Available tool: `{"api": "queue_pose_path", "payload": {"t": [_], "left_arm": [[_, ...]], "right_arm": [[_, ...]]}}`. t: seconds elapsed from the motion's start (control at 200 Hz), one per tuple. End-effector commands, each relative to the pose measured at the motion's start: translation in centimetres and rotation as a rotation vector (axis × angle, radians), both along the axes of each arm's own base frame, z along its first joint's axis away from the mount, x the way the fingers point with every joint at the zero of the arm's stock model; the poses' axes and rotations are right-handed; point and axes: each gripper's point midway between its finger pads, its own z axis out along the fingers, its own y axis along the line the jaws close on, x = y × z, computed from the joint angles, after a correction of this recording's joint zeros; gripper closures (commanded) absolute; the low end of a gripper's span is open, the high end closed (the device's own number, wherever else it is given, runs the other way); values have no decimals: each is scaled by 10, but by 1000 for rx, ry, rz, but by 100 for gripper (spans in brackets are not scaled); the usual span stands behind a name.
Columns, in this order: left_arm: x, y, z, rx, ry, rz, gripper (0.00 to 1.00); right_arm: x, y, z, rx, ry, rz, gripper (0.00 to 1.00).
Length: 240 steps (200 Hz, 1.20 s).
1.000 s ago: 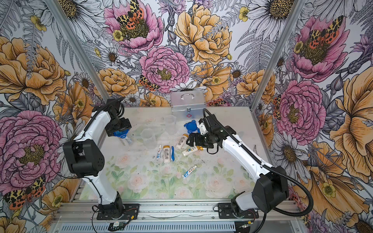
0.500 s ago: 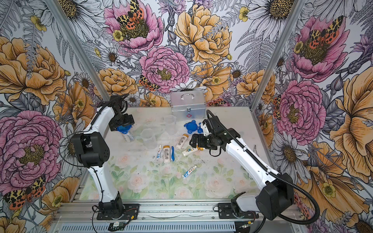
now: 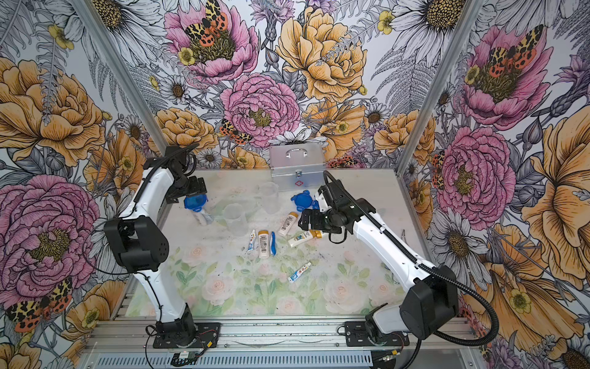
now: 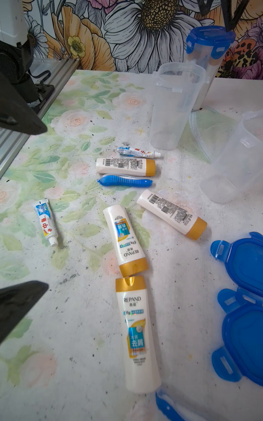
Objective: Pack away toiletry kits
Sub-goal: Place the container at the center of the board, then pick up the container from the center of the board.
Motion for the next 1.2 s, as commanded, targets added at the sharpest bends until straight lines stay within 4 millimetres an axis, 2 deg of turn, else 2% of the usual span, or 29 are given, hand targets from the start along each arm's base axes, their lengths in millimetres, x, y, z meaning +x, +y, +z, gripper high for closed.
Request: {"api": "queue_pose_path", "payload": {"t": [0.0,0.06,0.075,0.145,0.26,0.41,0.585,0.685,0.826,0.921,0.936,1.021,1.196], "left_arm": [[-10,-6,33,59,-59,-32,1],[-16,-27,33,21,-55,-66,1],[-21,-32,46,14,-86,-73,1],[-31,-60,49,-40,-92,-108,1],[-42,-109,37,-147,-58,-174,1],[-47,-139,21,-151,-11,-239,6],[-62,-143,3,-124,45,-271,21],[-66,-144,-9,-135,70,-269,24],[-60,-146,-21,-129,91,-274,26],[-52,-146,-22,-115,85,-284,30],[-50,-146,-33,-108,116,-285,31],[-48,-146,-48,-97,155,-291,36],[-47,-148,-62,-79,180,-292,47]], "right_arm": [[4,1,17,-9,-40,7,1],[3,-1,17,-13,-38,1,1],[2,-1,17,-14,-35,0,1],[0,-1,16,-13,-25,-7,1],[-3,-2,14,-19,-17,-7,1],[-8,-4,8,-33,-3,-17,1],[-21,-12,-3,-53,13,-31,1],[-25,-17,-7,-64,16,-44,1],[-26,-18,-13,-71,30,-46,1],[-25,-17,-10,-67,24,-46,1],[-25,-17,-9,-65,22,-47,1],[-25,-18,-7,-64,16,-49,1],[-30,-23,-7,-66,8,-67,1]]}}
